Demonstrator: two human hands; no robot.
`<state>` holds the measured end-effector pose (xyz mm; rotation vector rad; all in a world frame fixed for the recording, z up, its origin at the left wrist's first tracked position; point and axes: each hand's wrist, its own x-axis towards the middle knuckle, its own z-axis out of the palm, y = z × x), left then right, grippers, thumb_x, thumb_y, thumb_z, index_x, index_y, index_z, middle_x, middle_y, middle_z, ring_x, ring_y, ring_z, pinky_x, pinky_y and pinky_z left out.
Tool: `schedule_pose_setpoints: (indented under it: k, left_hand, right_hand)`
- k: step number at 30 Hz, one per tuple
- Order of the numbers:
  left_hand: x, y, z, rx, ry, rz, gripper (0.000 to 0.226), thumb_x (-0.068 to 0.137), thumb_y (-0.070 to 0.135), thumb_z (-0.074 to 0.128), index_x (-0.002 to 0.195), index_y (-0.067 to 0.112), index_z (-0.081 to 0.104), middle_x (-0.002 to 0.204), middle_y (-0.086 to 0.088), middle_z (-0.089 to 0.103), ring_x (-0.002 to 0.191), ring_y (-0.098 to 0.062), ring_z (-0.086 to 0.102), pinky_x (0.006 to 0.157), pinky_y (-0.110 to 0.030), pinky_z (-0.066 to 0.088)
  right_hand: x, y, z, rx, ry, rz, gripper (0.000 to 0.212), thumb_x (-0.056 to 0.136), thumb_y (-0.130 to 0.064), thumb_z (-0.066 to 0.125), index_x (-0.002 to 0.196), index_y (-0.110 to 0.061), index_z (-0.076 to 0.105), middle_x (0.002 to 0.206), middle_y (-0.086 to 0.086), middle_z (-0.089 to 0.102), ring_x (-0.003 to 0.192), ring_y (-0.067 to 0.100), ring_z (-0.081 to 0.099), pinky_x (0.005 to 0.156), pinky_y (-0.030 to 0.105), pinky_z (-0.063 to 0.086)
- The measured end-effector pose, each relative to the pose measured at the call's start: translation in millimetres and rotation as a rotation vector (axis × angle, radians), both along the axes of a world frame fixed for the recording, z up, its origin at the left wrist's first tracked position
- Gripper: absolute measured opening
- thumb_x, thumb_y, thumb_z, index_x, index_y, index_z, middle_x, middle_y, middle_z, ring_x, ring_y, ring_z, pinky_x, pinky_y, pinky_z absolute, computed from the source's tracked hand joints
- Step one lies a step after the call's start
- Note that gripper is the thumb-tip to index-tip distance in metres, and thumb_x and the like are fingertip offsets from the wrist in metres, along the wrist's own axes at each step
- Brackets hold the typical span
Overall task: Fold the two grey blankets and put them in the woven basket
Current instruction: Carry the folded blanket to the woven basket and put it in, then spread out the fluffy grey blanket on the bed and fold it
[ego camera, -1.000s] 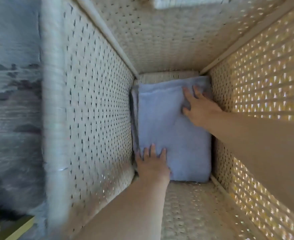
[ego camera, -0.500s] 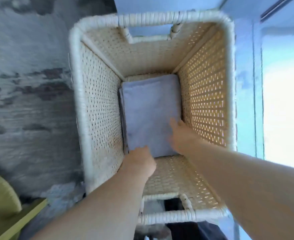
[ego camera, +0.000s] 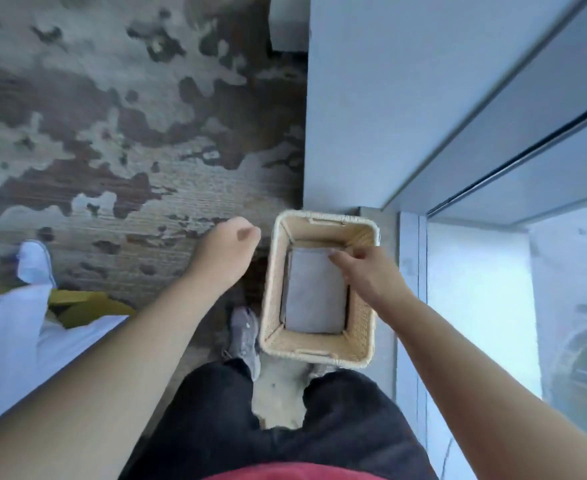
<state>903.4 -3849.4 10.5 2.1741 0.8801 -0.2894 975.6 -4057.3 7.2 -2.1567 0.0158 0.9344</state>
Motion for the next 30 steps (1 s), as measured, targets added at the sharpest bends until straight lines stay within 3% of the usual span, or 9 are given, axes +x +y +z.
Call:
schedule_pose_setpoints:
  k: [3,10,15,18,22,25,28,30]
  left_hand:
    - [-42,26,55,0.022,-0.115,0.187,0.018,0.085,0.025,0.048,0.072,0.022,0.06,0.074,-0.001,0.066,0.074,-0.023,0.064,0.072,-0.04,0.052]
    - [-153,65,61,-0.14,0.1,0.32,0.018,0.085,0.015,0.049,0.071,0.006,0.056,0.069,-0.018,0.062,0.062,-0.025,0.055,0.059,-0.032,0.039]
    - [-158,139,47,-0.348,0.075,0.422,0.028,0.084,0.012,0.049,0.057,0.017,0.054,0.053,0.0,0.054,0.055,-0.02,0.049,0.055,-0.031,0.036]
    - [-145,214,63,-0.342,-0.035,0.507,0.029,0.083,0.016,0.051,0.055,0.019,0.057,0.052,0.003,0.057,0.056,-0.021,0.052,0.057,-0.032,0.042]
    - [-134,312,103,-0.234,-0.165,0.522,0.021,0.084,0.02,0.052,0.07,0.008,0.063,0.064,-0.004,0.063,0.064,-0.024,0.058,0.07,-0.041,0.053]
    - [-137,366,118,-0.191,-0.205,0.629,0.023,0.089,0.019,0.051,0.075,0.007,0.063,0.068,-0.005,0.062,0.068,-0.025,0.058,0.075,-0.041,0.053]
    - [-132,396,121,-0.223,-0.223,0.735,0.025,0.092,0.019,0.049,0.072,0.009,0.061,0.068,-0.004,0.059,0.068,-0.023,0.056,0.071,-0.036,0.048]
    - [-112,412,127,-0.237,-0.241,0.731,0.024,0.091,0.018,0.05,0.072,0.008,0.061,0.067,-0.003,0.059,0.067,-0.022,0.056,0.067,-0.032,0.045]
  right_hand:
    - [2,27,50,0.068,-0.064,0.02,0.031,0.084,-0.032,0.059,0.057,-0.018,0.049,0.052,-0.006,0.049,0.051,0.012,0.045,0.053,0.026,0.032]
    - [-21,55,91,-0.158,-0.099,0.075,0.035,0.089,-0.028,0.061,0.062,-0.007,0.051,0.057,0.006,0.05,0.056,0.022,0.045,0.056,0.031,0.031]
    - [-46,109,84,-0.285,-0.124,0.13,0.036,0.09,-0.029,0.061,0.062,-0.007,0.054,0.062,0.01,0.06,0.06,0.023,0.054,0.058,0.03,0.036]
    - [-60,167,83,-0.296,-0.101,0.148,0.034,0.09,-0.028,0.06,0.063,-0.008,0.058,0.06,0.008,0.059,0.059,0.024,0.054,0.059,0.031,0.037]
    - [-67,271,95,-0.238,-0.141,0.302,0.032,0.093,-0.032,0.056,0.07,-0.01,0.062,0.065,0.004,0.061,0.071,0.022,0.058,0.061,0.027,0.038]
    - [-58,356,111,-0.154,-0.212,0.419,0.035,0.09,-0.033,0.058,0.066,-0.008,0.057,0.064,0.008,0.058,0.07,0.025,0.056,0.058,0.028,0.035]
    - [-39,432,128,-0.051,-0.256,0.482,0.035,0.089,-0.034,0.059,0.067,-0.007,0.059,0.063,0.004,0.06,0.069,0.024,0.057,0.056,0.027,0.038]
    - [-22,471,134,-0.013,-0.273,0.471,0.037,0.089,-0.034,0.059,0.069,-0.003,0.06,0.067,0.012,0.063,0.072,0.028,0.058,0.06,0.029,0.038]
